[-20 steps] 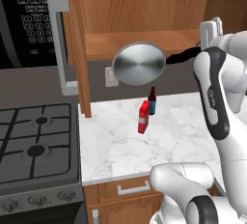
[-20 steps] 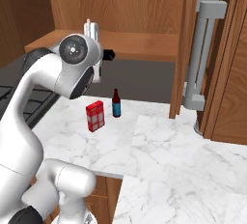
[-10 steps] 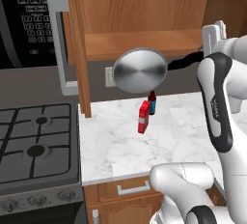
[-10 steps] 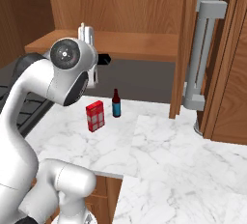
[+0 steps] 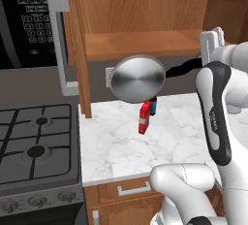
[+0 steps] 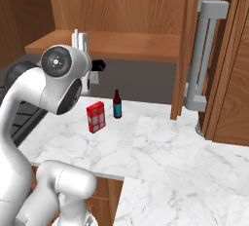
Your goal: Pick the pan from the cabinet and place it on the stove. Then turn on the stove burner for the pan.
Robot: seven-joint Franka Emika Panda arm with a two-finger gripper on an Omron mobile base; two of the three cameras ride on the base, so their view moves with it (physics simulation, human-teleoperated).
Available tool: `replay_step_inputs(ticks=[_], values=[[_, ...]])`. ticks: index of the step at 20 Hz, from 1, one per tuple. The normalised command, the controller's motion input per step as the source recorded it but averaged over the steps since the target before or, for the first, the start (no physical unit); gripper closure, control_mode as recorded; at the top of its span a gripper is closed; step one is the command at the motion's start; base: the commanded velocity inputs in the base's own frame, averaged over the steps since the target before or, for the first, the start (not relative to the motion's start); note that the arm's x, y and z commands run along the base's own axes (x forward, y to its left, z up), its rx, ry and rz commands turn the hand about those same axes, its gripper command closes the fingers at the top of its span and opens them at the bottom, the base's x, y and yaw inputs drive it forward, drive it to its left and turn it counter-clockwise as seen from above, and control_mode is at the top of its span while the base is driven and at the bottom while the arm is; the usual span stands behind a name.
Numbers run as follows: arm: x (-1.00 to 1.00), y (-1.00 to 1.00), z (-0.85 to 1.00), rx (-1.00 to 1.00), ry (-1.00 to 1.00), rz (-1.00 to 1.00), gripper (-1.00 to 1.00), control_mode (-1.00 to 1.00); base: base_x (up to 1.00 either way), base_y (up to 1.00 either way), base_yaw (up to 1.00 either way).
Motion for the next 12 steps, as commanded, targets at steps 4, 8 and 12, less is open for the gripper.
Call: replay_step_inputs(ticks=[4, 8, 12], values=[[-0.16, 0.17, -0.1, 0.0, 0.01, 0.0, 1.0, -1.0, 0.0, 0.0, 0.0], [-0.22, 0.21, -0.15, 0.02, 0.05, 0.02, 1.0, -1.0, 0.0, 0.0, 0.0], [-0.25, 0.24, -0.19, 0.02, 0.08, 0.02, 1.0, -1.0, 0.0, 0.0, 0.0]])
